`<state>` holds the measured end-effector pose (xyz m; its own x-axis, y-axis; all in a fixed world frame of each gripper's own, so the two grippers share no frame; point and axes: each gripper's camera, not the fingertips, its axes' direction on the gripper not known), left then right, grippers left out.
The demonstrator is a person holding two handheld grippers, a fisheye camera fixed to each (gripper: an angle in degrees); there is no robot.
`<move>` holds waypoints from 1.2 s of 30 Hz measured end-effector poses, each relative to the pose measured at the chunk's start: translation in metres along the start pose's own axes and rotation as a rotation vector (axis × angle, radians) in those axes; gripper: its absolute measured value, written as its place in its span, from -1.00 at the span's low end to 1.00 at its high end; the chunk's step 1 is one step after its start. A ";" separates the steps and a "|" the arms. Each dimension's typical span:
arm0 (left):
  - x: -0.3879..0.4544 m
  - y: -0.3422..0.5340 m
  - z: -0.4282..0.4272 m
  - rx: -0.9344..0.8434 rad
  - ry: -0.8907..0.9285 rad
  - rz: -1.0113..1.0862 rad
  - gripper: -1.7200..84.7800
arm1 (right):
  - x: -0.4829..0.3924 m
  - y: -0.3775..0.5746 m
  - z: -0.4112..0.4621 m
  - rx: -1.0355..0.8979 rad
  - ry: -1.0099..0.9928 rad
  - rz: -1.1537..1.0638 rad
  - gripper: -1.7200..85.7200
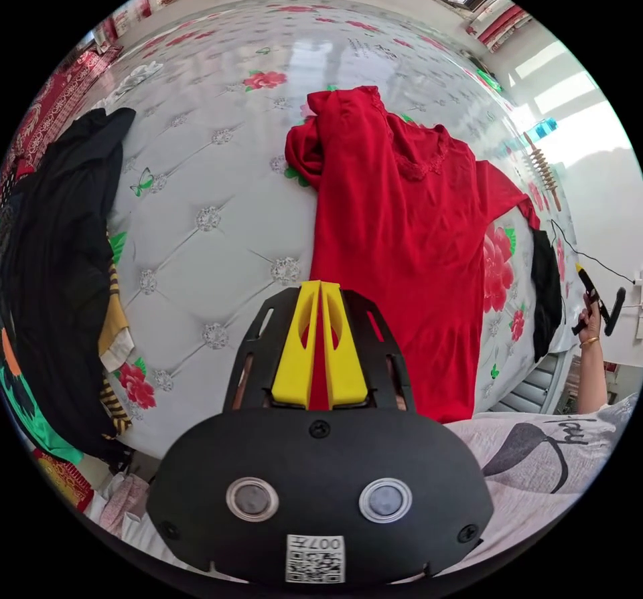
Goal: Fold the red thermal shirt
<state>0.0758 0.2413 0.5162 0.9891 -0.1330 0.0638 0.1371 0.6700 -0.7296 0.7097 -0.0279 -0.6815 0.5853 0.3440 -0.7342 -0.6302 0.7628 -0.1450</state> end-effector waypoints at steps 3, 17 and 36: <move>0.003 0.003 -0.005 0.032 0.009 0.013 -0.98 | -0.015 0.028 0.012 -0.084 -0.031 -0.018 -0.80; -0.024 0.042 -0.008 0.046 -0.007 -0.101 -0.98 | -0.079 0.046 0.124 -0.301 0.176 -0.111 -0.89; 0.005 0.028 0.025 0.000 0.014 0.004 -0.98 | 0.000 0.114 -0.004 -0.392 -0.004 -0.211 -0.85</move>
<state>0.0858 0.2777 0.5136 0.9888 -0.1405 0.0513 0.1332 0.6708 -0.7296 0.6355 0.0571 -0.7005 0.7230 0.2056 -0.6595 -0.6423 0.5517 -0.5321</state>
